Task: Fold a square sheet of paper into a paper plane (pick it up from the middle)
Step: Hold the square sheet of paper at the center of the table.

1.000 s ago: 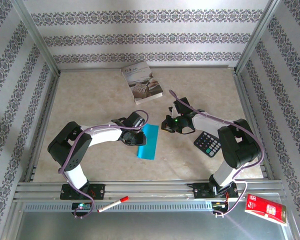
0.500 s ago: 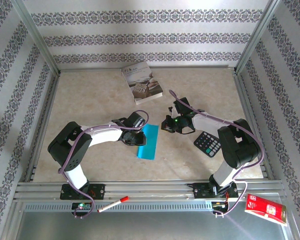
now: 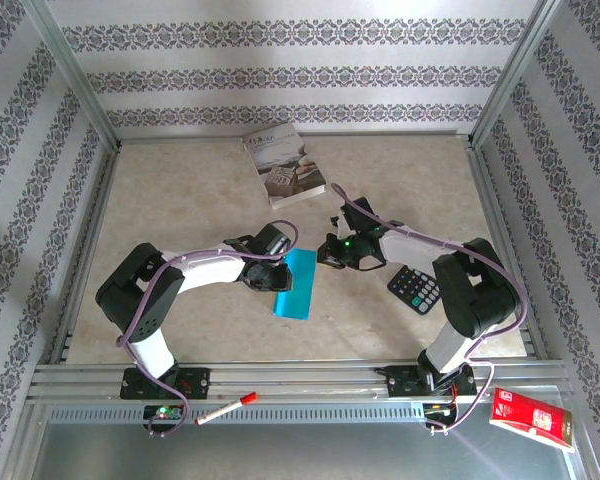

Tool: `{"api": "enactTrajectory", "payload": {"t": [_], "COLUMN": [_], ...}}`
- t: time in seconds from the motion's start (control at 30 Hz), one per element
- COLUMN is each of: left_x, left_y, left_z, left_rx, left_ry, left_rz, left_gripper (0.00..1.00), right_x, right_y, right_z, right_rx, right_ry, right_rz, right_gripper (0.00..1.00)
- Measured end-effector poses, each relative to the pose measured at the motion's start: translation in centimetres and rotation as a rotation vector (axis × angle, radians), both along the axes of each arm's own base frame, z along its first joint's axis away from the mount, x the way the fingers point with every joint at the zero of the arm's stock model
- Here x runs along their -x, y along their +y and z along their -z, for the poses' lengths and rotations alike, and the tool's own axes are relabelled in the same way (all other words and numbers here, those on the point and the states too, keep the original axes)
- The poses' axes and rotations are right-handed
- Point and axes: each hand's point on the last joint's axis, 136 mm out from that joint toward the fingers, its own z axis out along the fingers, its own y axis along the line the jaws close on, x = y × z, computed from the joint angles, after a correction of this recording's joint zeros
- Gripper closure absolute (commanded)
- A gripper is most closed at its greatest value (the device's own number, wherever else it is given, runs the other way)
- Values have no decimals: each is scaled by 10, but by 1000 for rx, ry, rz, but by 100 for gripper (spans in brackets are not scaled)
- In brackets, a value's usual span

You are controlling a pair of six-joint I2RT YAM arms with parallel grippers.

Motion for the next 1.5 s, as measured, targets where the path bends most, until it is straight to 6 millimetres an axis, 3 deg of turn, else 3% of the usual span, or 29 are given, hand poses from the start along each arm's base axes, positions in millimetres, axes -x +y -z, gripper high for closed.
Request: {"api": "enactTrajectory", "payload": {"t": [0.27, 0.5, 0.9, 1.5], "left_x": [0, 0, 0, 0], "left_y": [0, 0, 0, 0], "left_z": [0, 0, 0, -2], "left_rx": [0, 0, -8, -7], "left_ry": [0, 0, -6, -13], "left_rz": [0, 0, 2, 2], "left_gripper": [76, 76, 76, 76], "right_x": [18, 30, 33, 35], "right_y": [28, 37, 35, 35], "right_z": [12, 24, 42, 47], "right_rx": [-24, -20, 1, -7], "right_ry": [43, 85, 131, 86], "right_rz": [-46, -52, -40, -61], "right_gripper": [100, 100, 100, 100]}}
